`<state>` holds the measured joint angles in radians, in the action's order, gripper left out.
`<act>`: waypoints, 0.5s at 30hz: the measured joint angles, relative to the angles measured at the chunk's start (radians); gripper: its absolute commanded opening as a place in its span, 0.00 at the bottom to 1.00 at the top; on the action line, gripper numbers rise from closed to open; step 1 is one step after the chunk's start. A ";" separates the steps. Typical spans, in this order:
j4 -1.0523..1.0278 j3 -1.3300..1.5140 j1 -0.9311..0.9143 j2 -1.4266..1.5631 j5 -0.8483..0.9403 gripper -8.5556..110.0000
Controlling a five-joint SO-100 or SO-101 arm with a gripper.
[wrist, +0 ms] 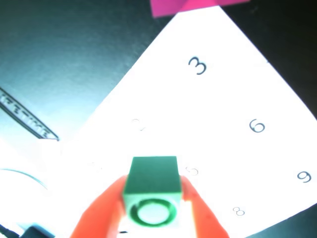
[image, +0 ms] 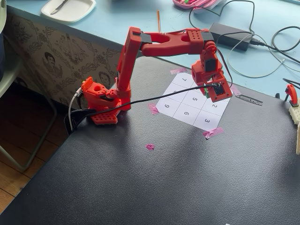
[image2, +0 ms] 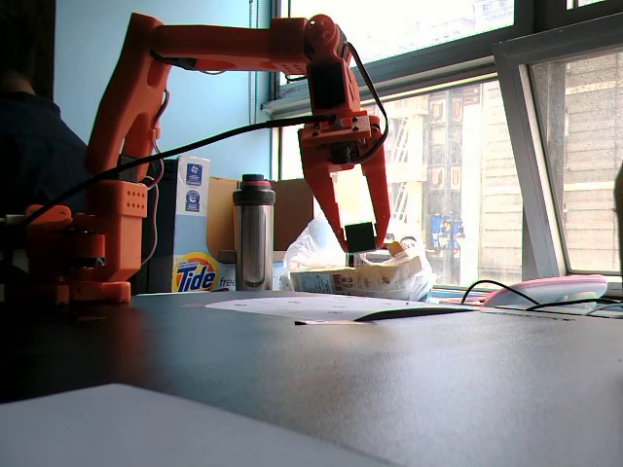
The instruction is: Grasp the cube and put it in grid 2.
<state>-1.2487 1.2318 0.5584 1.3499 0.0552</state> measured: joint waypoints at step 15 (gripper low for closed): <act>0.144 0.035 -0.054 -0.095 -0.025 0.07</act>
<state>-1.1045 1.2671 0.5047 1.2548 0.0307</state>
